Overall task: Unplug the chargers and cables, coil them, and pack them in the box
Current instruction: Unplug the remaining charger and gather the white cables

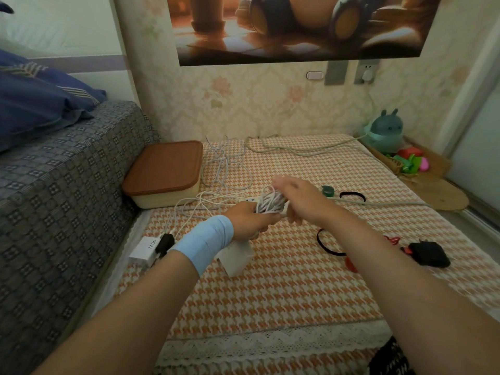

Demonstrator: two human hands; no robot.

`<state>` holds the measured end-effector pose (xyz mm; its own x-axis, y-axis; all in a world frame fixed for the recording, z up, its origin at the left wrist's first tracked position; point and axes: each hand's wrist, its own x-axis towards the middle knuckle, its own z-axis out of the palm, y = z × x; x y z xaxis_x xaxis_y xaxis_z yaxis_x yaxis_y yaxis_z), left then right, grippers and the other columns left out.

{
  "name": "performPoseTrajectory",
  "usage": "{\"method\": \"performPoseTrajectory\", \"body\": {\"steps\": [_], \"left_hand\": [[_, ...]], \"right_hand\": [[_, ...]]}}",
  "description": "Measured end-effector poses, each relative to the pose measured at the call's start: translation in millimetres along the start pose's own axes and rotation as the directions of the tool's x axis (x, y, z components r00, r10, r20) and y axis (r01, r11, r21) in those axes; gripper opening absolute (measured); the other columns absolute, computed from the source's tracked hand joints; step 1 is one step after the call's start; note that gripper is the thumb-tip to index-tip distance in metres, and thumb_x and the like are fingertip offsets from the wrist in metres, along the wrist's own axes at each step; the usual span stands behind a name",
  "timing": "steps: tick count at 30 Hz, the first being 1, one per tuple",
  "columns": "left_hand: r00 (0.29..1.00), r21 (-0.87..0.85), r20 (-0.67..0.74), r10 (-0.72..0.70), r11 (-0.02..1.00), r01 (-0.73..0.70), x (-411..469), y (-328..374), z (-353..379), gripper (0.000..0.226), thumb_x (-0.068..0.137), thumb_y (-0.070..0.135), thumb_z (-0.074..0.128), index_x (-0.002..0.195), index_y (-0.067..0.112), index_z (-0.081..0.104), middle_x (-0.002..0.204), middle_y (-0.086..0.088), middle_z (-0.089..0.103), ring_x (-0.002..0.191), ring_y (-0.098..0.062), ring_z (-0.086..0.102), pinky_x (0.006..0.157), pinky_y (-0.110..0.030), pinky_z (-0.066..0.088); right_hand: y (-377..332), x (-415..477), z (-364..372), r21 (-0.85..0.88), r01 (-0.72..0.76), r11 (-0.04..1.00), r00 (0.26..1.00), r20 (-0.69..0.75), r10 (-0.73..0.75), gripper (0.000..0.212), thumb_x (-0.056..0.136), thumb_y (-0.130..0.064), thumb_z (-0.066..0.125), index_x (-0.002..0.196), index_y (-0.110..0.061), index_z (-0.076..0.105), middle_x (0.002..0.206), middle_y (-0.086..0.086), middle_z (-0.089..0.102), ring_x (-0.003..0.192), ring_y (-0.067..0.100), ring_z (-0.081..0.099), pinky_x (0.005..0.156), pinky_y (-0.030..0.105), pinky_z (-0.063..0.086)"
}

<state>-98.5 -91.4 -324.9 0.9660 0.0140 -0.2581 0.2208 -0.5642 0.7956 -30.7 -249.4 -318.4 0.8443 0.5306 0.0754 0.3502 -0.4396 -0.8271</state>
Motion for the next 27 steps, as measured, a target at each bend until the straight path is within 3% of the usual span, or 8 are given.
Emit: {"method": "performPoseTrajectory", "body": {"steps": [2,6,8,12,16,21,24,27], "left_hand": [[1.0,-0.041,0.013,-0.022,0.999,0.022,5,2,0,0.031,0.092,0.042,0.062,0.083,0.012,0.066,0.074,-0.005,0.06,0.066,-0.024,0.051,0.065,-0.033,0.046],[1.0,0.119,0.005,0.028,0.993,-0.028,15,11,5,0.044,0.096,0.047,0.053,0.067,0.015,0.059,0.067,-0.004,0.06,0.064,-0.023,0.055,0.07,-0.031,0.046],[0.999,0.197,0.028,0.04,0.979,-0.045,18,17,9,0.044,0.098,0.049,0.048,0.07,0.017,0.062,0.065,0.001,0.064,0.064,-0.019,0.06,0.066,-0.027,0.047],[0.998,0.363,0.034,0.051,0.93,-0.06,27,24,17,0.036,0.097,0.049,0.049,0.085,0.021,0.068,0.076,0.001,0.063,0.074,-0.022,0.059,0.066,-0.026,0.044],[0.998,0.408,-0.063,0.024,0.913,0.004,35,22,17,0.047,0.094,0.056,0.05,0.094,0.011,0.064,0.082,-0.011,0.059,0.075,-0.026,0.054,0.064,-0.031,0.041],[1.0,-0.214,-0.013,0.005,0.977,-0.008,24,10,8,0.038,0.098,0.037,0.053,0.115,0.004,0.066,0.09,-0.002,0.077,0.088,-0.019,0.073,0.087,-0.031,0.053],[0.991,-0.364,-0.133,-0.023,0.931,-0.027,28,-2,2,0.032,0.096,0.034,0.059,0.109,0.005,0.064,0.084,-0.005,0.076,0.083,-0.025,0.074,0.089,-0.041,0.056],[0.968,-0.407,-0.244,-0.066,0.913,-0.04,29,-6,-2,0.033,0.093,0.035,0.063,0.107,0.005,0.061,0.069,0.0,0.069,0.066,-0.024,0.065,0.078,-0.042,0.055]], "right_hand": [[13,-1,-22,0.037,-0.069,0.997,0.994,-0.087,0.072,0.037,0.106,-0.048,0.041,0.115,-0.022,0.065,0.091,0.003,0.069,0.057,0.016,0.063,0.05,0.029,0.048],[51,-7,-62,-0.251,-0.172,0.953,0.971,-0.203,0.122,0.025,0.103,-0.024,0.05,0.092,-0.02,0.072,0.088,-0.003,0.071,0.071,0.027,0.067,0.062,0.034,0.05],[60,-14,-70,-0.319,-0.228,0.92,0.972,-0.128,0.196,0.033,0.099,-0.029,0.057,0.074,-0.01,0.068,0.072,-0.008,0.06,0.067,0.039,0.061,0.059,0.034,0.041],[60,-24,-53,-0.532,-0.267,0.803,0.935,0.06,0.35,0.05,0.086,-0.054,0.072,0.057,-0.026,0.042,0.052,-0.005,0.04,0.045,0.013,0.037,0.048,0.028,0.029],[77,-18,-36,-0.7,-0.181,0.691,0.902,0.162,0.401,0.045,0.083,-0.052,0.076,0.067,-0.011,0.065,0.062,0.007,0.057,0.06,0.024,0.056,0.055,0.037,0.044],[74,-20,-36,-0.459,-0.118,0.88,0.969,0.14,0.203,0.025,0.098,-0.023,0.062,0.078,-0.011,0.07,0.073,0.003,0.071,0.064,0.018,0.062,0.06,0.031,0.05],[58,-24,-36,-0.09,-0.106,0.99,0.99,0.084,0.114,0.012,0.104,-0.014,0.055,0.097,-0.011,0.064,0.079,0.006,0.075,0.067,0.02,0.072,0.066,0.034,0.058],[38,-26,-32,0.149,-0.014,0.989,1.0,0.028,0.01,0.013,0.105,-0.009,0.052,0.109,-0.011,0.064,0.076,0.006,0.071,0.055,0.022,0.066,0.059,0.033,0.057]]}}
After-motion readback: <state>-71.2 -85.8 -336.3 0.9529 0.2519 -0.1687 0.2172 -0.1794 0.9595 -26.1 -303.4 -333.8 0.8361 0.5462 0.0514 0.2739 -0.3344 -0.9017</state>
